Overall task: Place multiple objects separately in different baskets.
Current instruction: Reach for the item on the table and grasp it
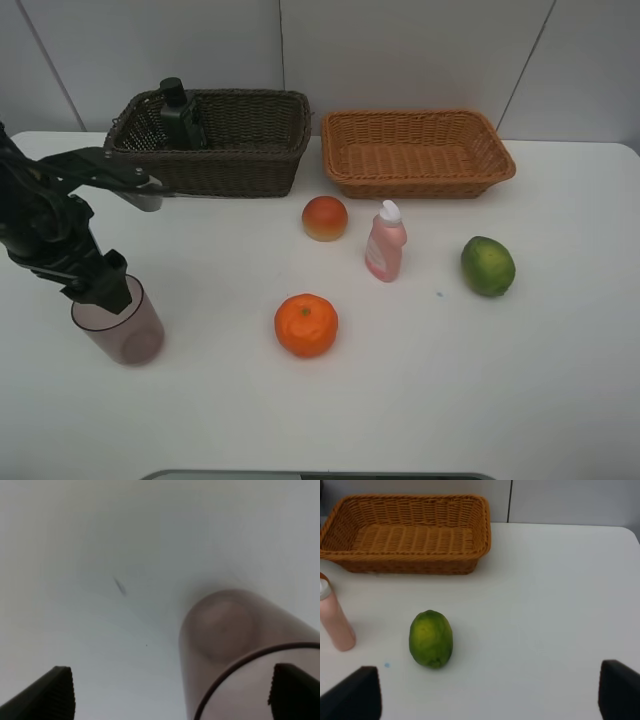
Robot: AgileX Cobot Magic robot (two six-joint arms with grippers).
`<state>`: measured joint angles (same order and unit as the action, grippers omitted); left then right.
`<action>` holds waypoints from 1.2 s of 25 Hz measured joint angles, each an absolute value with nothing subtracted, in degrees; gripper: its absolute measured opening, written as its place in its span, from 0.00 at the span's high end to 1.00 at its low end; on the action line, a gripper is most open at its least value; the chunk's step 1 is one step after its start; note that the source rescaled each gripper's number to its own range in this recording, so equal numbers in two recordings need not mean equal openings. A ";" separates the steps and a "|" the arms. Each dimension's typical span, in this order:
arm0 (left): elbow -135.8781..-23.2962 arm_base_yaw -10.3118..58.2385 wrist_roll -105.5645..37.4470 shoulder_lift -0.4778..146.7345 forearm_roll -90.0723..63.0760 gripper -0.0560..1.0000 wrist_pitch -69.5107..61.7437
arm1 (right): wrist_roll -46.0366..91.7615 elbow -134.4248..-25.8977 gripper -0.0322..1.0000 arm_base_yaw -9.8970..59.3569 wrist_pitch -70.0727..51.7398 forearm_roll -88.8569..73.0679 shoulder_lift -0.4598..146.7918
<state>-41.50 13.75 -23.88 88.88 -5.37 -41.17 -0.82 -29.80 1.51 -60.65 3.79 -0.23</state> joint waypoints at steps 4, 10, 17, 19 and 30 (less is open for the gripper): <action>-41.50 13.75 -24.07 90.18 -5.56 0.00 -38.66 | -0.82 -29.80 0.14 1.51 -60.65 3.79 -0.23; -41.50 13.75 -24.06 91.94 -5.73 0.00 -36.05 | -0.82 -29.80 0.14 1.51 -60.65 3.79 -0.23; -41.50 13.75 -24.06 94.38 -6.55 0.00 -33.62 | -0.82 -29.80 0.14 1.51 -60.65 3.79 -0.23; -41.50 13.75 -24.06 94.50 -6.63 0.00 -33.63 | -0.82 -29.80 0.14 1.51 -60.65 3.79 -0.23; -40.74 13.75 -24.06 94.50 -6.87 0.00 -33.25 | -0.82 -29.80 0.14 1.51 -60.65 3.79 -0.23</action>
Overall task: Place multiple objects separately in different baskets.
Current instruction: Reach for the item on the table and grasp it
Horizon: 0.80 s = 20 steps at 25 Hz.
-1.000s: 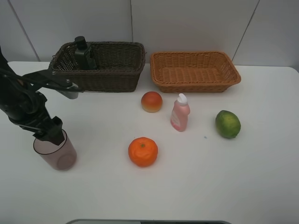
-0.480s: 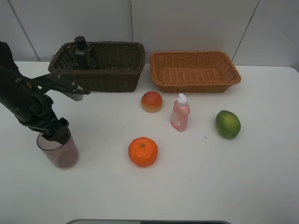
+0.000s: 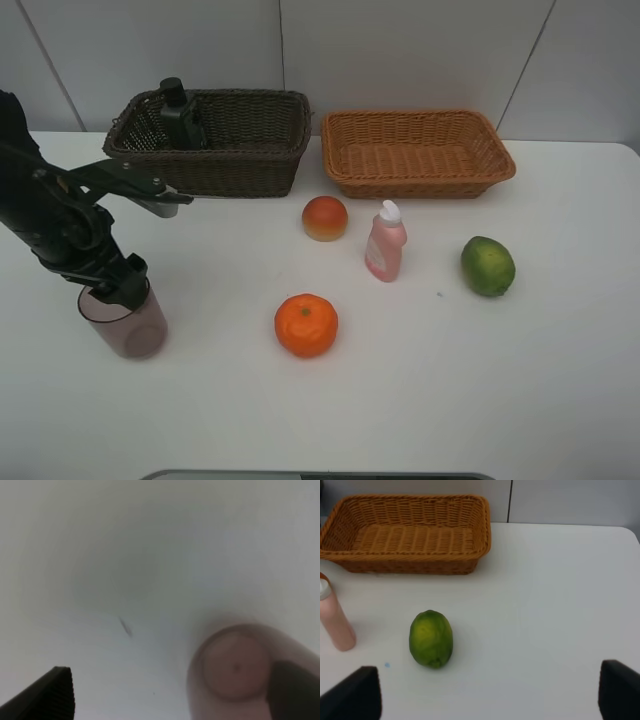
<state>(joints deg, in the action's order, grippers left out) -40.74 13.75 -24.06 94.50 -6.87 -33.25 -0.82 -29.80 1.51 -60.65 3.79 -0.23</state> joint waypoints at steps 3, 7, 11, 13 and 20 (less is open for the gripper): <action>-40.14 13.75 -24.06 94.50 -6.98 0.00 -32.00 | -0.82 -29.80 0.14 1.51 -60.65 3.79 -0.23; -40.12 13.75 -24.08 94.50 -7.04 0.00 -31.16 | -0.82 -29.80 0.14 1.51 -60.65 3.79 -0.23; -40.12 13.75 -24.08 94.50 -7.04 0.00 -31.05 | -0.82 -29.80 0.14 1.51 -60.65 3.79 -0.23; -40.12 13.75 -24.08 94.50 -7.04 0.00 -31.06 | -0.82 -29.80 0.14 1.51 -60.65 3.79 -0.23; -39.90 13.75 -24.08 94.50 -7.04 0.00 -30.79 | -0.82 -29.80 0.14 1.51 -60.65 3.79 -0.23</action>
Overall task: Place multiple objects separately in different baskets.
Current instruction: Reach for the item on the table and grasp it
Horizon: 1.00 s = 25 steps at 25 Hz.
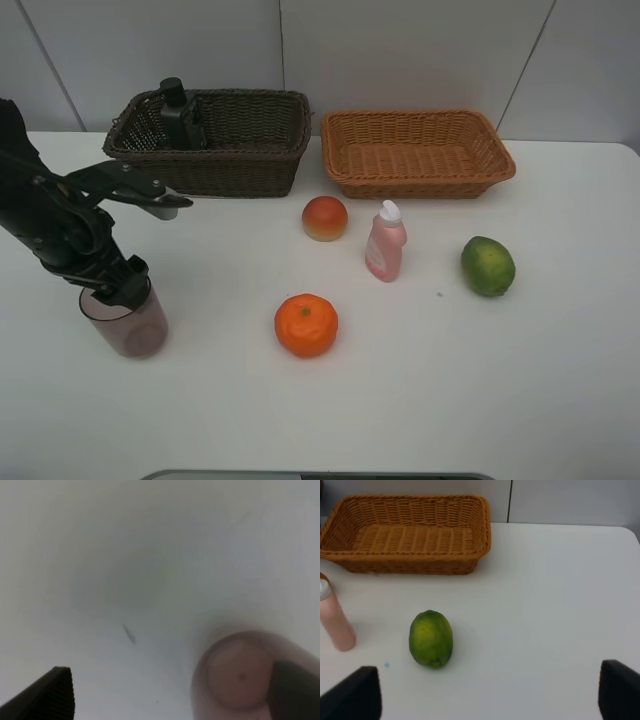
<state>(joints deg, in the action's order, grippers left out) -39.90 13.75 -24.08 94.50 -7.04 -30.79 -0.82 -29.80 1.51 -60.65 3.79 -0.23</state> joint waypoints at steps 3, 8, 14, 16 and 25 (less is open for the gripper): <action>-39.84 13.75 -24.08 94.50 -7.04 0.00 -30.75 | -0.82 -29.80 0.14 1.51 -60.65 3.79 -0.23; -39.80 13.75 -24.08 94.50 -7.04 0.00 -30.73 | -0.82 -29.80 0.14 1.51 -60.65 3.79 -0.23; -39.73 13.75 -24.08 96.52 -7.04 0.00 -29.90 | -0.82 -29.80 0.14 1.51 -60.65 3.79 -0.23; -39.73 13.75 -24.08 96.85 -7.04 0.00 -28.35 | -0.82 -29.80 0.14 1.51 -60.65 3.79 -0.23; -39.73 13.75 -24.08 97.25 -7.04 0.25 -27.73 | -0.82 -29.80 0.14 1.51 -60.65 3.79 -0.23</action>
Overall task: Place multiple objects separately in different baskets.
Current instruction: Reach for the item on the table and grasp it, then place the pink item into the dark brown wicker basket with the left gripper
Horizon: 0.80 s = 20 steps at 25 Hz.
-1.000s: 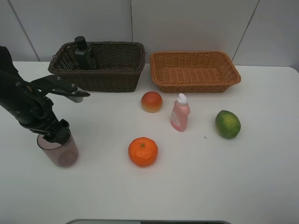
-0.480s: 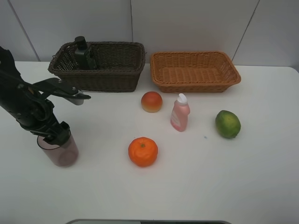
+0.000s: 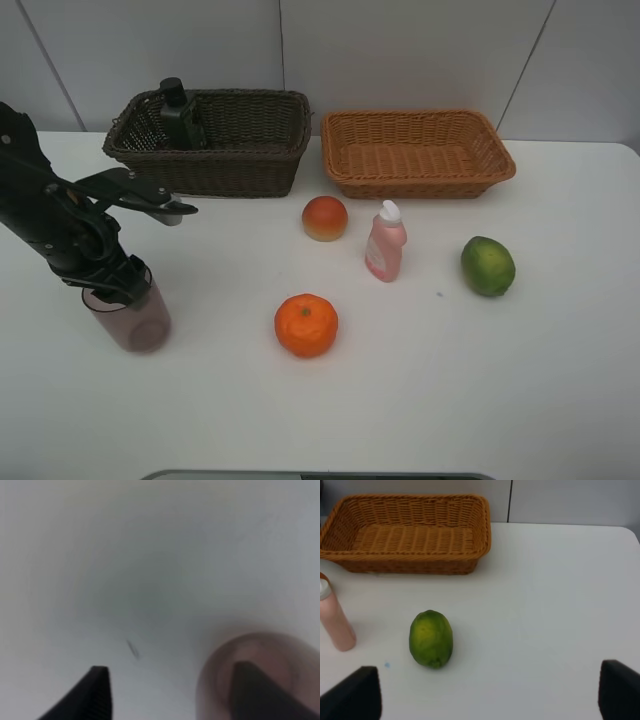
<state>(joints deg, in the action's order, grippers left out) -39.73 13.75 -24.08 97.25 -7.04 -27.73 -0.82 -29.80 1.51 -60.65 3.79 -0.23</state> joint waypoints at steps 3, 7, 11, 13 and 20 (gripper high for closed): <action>-39.73 13.75 -24.08 97.44 -7.04 0.65 -27.21 | -0.82 -29.80 0.14 1.51 -60.65 3.79 -0.23; -39.73 13.75 -24.08 97.34 -7.39 0.94 -26.42 | -0.82 -29.80 0.14 1.51 -60.65 3.79 -0.23; -39.73 13.75 -24.08 97.34 -7.44 0.94 -26.43 | -0.82 -29.80 0.14 1.51 -60.65 3.79 -0.23; -39.73 13.75 -24.08 97.34 -7.44 0.94 -26.43 | -0.82 -29.80 0.14 1.51 -60.65 3.79 -0.23; -39.73 13.75 -24.08 97.34 -7.44 0.94 -26.43 | -0.82 -29.80 0.14 1.51 -60.65 3.79 -0.23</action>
